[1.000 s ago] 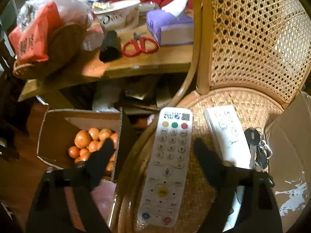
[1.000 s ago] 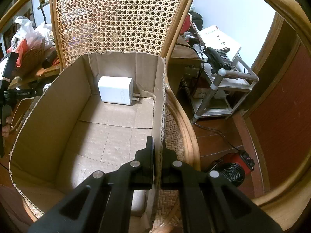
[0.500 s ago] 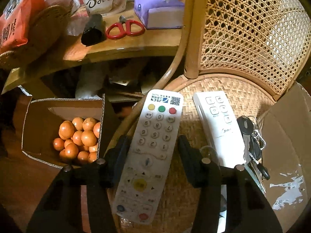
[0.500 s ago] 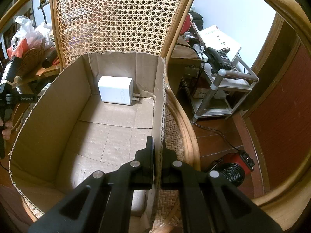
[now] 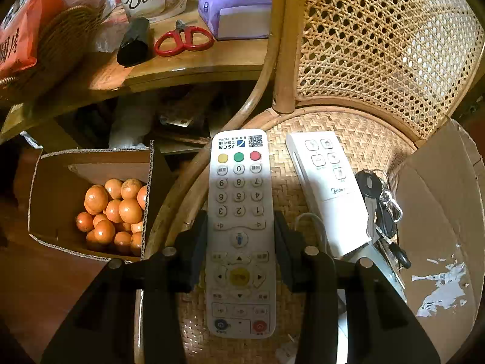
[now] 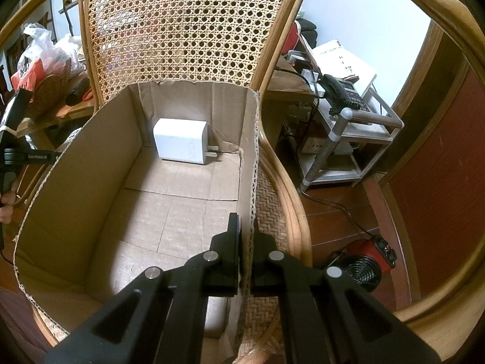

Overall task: Organize rigid objects
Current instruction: 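Lift the white TV remote into the cardboard box and release it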

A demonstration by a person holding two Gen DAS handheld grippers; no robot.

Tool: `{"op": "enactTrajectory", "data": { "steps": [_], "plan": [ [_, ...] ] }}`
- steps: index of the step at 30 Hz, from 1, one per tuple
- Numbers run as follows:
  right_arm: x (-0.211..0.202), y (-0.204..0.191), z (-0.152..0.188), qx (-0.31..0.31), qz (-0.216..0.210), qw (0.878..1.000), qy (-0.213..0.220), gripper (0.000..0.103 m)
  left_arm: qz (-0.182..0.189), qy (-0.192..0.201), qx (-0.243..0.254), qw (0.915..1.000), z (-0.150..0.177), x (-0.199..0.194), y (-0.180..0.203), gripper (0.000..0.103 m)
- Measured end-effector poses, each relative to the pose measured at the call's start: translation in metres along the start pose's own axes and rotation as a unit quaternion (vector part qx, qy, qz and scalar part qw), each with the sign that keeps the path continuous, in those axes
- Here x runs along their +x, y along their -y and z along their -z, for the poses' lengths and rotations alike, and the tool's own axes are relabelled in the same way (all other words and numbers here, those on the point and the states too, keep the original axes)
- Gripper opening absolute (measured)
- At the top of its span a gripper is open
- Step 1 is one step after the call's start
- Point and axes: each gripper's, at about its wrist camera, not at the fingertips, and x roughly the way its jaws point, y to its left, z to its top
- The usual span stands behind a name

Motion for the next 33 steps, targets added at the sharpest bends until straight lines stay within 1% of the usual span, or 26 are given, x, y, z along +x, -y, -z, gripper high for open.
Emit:
{"op": "enactTrajectory", "data": {
  "steps": [3, 4, 5, 6, 8, 12, 17, 22, 25, 30, 33],
  "plan": [
    [0.0, 0.0, 0.0, 0.0, 0.001, 1.0, 0.0, 0.006, 0.007, -0.001, -0.012, 0.9999, 0.0, 0.0, -0.002, 0.039],
    [0.0, 0.0, 0.0, 0.0, 0.001, 1.0, 0.0, 0.006, 0.006, -0.004, -0.01, 0.9999, 0.0, -0.001, -0.002, 0.039],
    [0.0, 0.0, 0.0, 0.0, 0.001, 1.0, 0.0, 0.006, -0.005, -0.004, -0.003, 1.0, 0.0, -0.003, 0.0, 0.039],
    [0.0, 0.0, 0.0, -0.001, 0.001, 1.0, 0.0, 0.006, -0.014, 0.001, 0.004, 0.9999, 0.0, -0.006, 0.002, 0.039],
    [0.0, -0.001, 0.0, 0.001, 0.0, 1.0, -0.001, 0.006, -0.019, 0.01, 0.012, 0.9997, -0.001, -0.012, 0.005, 0.039],
    [0.0, 0.001, 0.0, 0.001, -0.003, 1.0, -0.002, 0.006, -0.012, 0.027, 0.013, 0.9995, -0.001, -0.023, 0.008, 0.039],
    [0.001, 0.001, -0.001, 0.001, -0.003, 1.0, -0.002, 0.006, -0.018, 0.057, 0.034, 0.9976, 0.0, -0.042, 0.019, 0.039],
    [0.001, 0.001, 0.0, 0.001, -0.002, 1.0, -0.002, 0.006, -0.04, 0.084, 0.061, 0.9938, 0.001, -0.056, 0.029, 0.039],
    [0.001, 0.001, 0.0, 0.006, -0.004, 1.0, -0.003, 0.006, -0.035, 0.099, 0.066, 0.9922, 0.002, -0.067, 0.034, 0.039],
    [0.001, 0.002, 0.0, 0.005, -0.004, 1.0, -0.004, 0.006, -0.009, 0.119, 0.064, 0.9908, 0.001, -0.086, 0.045, 0.039],
    [0.001, 0.001, 0.0, 0.004, -0.004, 1.0, -0.004, 0.006, -0.004, 0.132, 0.066, 0.9891, 0.003, -0.094, 0.052, 0.039]
  ]
}}
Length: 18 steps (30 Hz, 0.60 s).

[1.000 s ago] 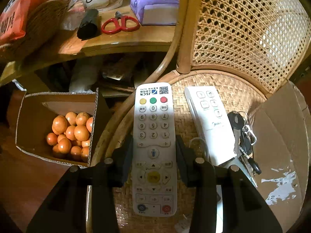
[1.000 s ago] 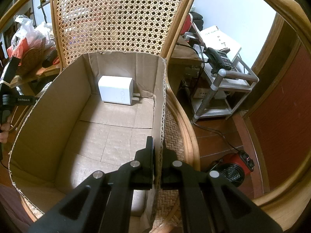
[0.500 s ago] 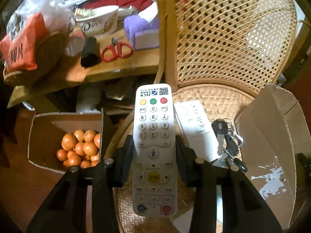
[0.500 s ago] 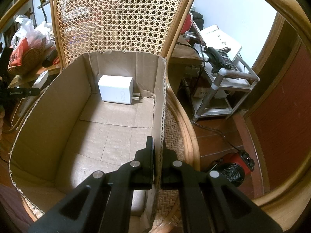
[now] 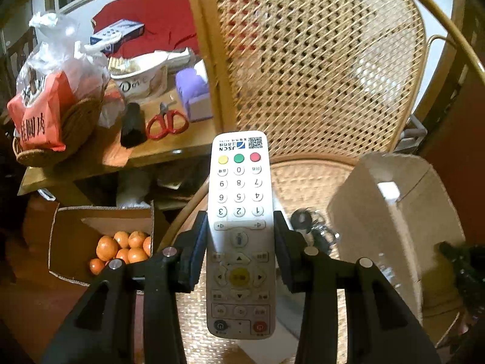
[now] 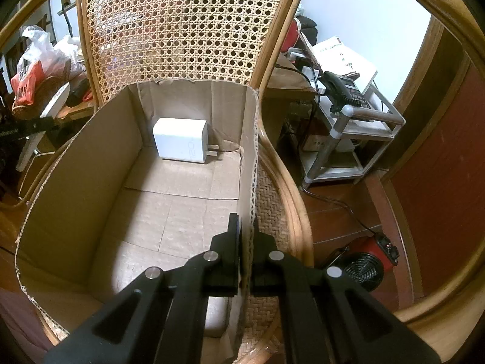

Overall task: Organize rigid objects
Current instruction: 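Lift the white TV remote into the cardboard box and release it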

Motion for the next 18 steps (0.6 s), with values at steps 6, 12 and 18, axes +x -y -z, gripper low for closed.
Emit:
{"op": "enactTrajectory", "data": {
  "steps": [6, 12, 18],
  "plan": [
    [0.0, -0.001, 0.0, 0.0, 0.0, 1.0, 0.0, 0.006, 0.007, 0.032, 0.016, 0.9993, -0.004, -0.02, 0.024, 0.039],
    [0.0, -0.002, 0.001, -0.001, 0.002, 1.0, 0.0, 0.006, 0.036, 0.065, 0.022, 0.997, -0.006, -0.044, 0.056, 0.039],
    [-0.002, -0.001, 0.002, -0.004, 0.005, 1.0, 0.001, 0.006, 0.077, 0.089, 0.036, 0.9924, -0.009, -0.06, 0.094, 0.039]
  ]
}}
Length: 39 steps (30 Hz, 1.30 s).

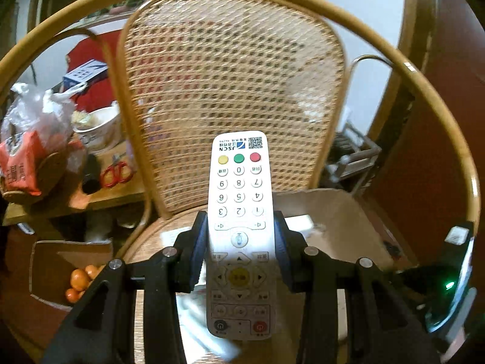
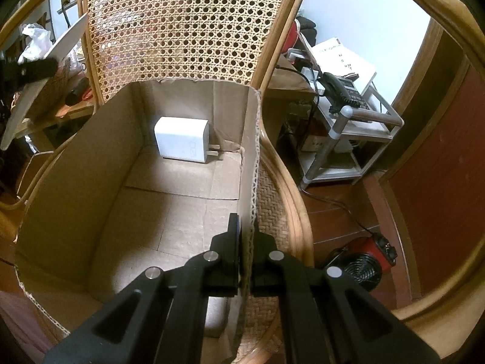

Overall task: Organize rigid objects
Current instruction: 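Lift the white TV remote into the cardboard box and release it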

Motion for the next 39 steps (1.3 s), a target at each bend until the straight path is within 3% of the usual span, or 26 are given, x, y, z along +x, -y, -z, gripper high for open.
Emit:
{"op": "enactTrajectory", "data": {
  "steps": [14, 22, 31, 39],
  "plan": [
    [-0.001, -0.002, 0.0, -0.001, 0.003, 1.0, 0.001, 0.006, 0.061, -0.009, 0.03, 0.9976, 0.005, 0.01, 0.058, 0.039],
    [-0.001, -0.002, 0.0, -0.002, 0.003, 1.0, 0.001, 0.006, 0.074, -0.028, 0.049, 0.9957, 0.014, 0.018, 0.073, 0.039],
    [-0.001, -0.001, 0.0, -0.004, 0.005, 1.0, 0.002, 0.006, 0.073, -0.07, 0.05, 0.9936, 0.025, 0.038, 0.076, 0.039],
    [-0.001, -0.002, -0.001, -0.004, 0.005, 1.0, 0.002, 0.006, 0.038, -0.103, 0.078, 0.9909, 0.037, 0.052, 0.084, 0.039]
  ]
}}
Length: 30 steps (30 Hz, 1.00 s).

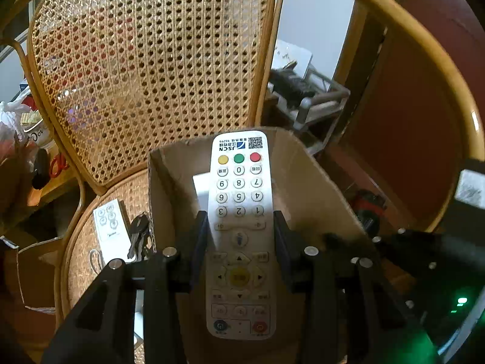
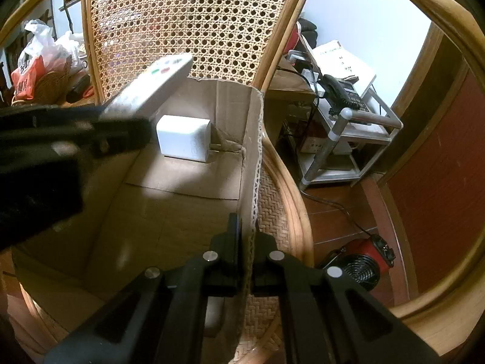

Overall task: Organize rigid objects
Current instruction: 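Lift the white TV remote into the cardboard box and release it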

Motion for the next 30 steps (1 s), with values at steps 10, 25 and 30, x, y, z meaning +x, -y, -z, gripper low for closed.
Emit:
{"op": "enactTrajectory", "data": {
  "steps": [10, 25, 30],
  "plan": [
    [0.0, -0.001, 0.0, 0.0, 0.001, 1.0, 0.0, 0.006, -0.024, -0.043, 0.005, 0.9988, 0.006, 0.028, 0.003, 0.039],
    [0.0, -0.001, 0.0, 0.001, 0.001, 1.0, 0.0, 0.006, -0.028, -0.052, 0.003, 0.9983, 0.01, 0.027, -0.002, 0.04],
    [0.0, -0.001, 0.001, 0.0, 0.0, 1.0, -0.001, 0.006, -0.005, -0.024, -0.013, 0.9996, 0.004, 0.008, -0.012, 0.04]
  ]
}}
